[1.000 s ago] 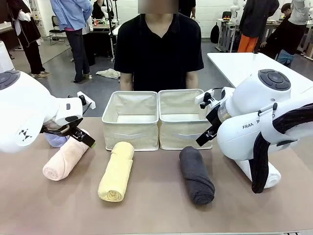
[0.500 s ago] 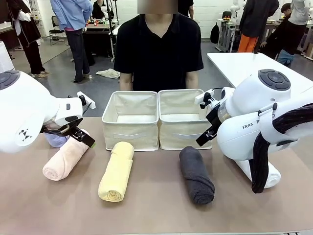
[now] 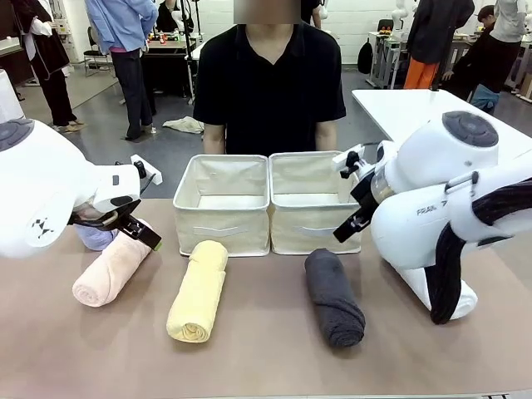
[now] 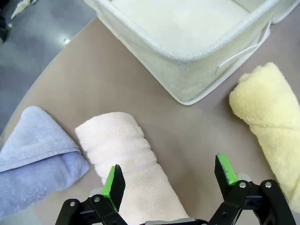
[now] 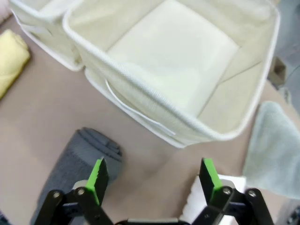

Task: Sort the towels based on their folding style.
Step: Pick up one triangle-folded towel and place it in the left Fabric basket.

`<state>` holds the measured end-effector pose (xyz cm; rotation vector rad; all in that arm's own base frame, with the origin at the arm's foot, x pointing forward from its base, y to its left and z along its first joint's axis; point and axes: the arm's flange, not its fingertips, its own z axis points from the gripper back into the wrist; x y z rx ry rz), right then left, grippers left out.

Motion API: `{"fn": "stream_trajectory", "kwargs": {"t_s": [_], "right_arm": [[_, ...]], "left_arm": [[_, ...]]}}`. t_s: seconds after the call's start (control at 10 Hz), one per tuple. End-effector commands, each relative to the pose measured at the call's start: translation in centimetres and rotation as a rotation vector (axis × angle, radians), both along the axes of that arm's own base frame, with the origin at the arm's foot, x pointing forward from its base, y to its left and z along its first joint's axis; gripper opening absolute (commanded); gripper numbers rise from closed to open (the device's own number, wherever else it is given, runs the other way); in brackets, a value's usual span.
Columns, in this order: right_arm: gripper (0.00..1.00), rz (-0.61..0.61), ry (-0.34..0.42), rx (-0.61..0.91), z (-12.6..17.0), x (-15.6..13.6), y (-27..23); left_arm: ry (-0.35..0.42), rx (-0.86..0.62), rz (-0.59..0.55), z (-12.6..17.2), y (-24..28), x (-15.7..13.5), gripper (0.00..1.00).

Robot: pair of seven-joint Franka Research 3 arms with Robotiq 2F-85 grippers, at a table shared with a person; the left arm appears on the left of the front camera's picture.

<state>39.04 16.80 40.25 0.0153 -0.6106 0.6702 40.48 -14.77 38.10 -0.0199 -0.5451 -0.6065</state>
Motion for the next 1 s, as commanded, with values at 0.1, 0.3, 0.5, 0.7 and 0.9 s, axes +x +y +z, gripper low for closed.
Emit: {"fn": "stream_trajectory", "kwargs": {"t_s": [0.1,0.3,0.5,0.7,0.9], "right_arm": [[1.00,-0.022,-0.029,-0.052,13.9,-4.3,0.5],[1.00,-0.059,-0.072,-0.083,21.1,-6.9,0.6],[1.00,-0.080,-0.065,-0.078,24.7,-8.3,-0.1],[1.00,-0.039,-0.087,-0.058,25.4,-9.6,-0.3],[1.00,-0.039,-0.087,-0.058,25.4,-9.6,-0.3]], "left_arm": [[-0.014,0.067,-0.023,12.4,1.9,-1.4,1.00],[-0.043,0.076,-0.030,19.7,3.0,-3.0,1.00],[-0.104,0.105,-0.012,24.7,3.3,-4.9,1.00],[-0.137,0.105,0.002,26.6,3.8,-6.3,1.00],[-0.108,0.062,-0.013,26.7,3.6,-5.9,1.00]]}}
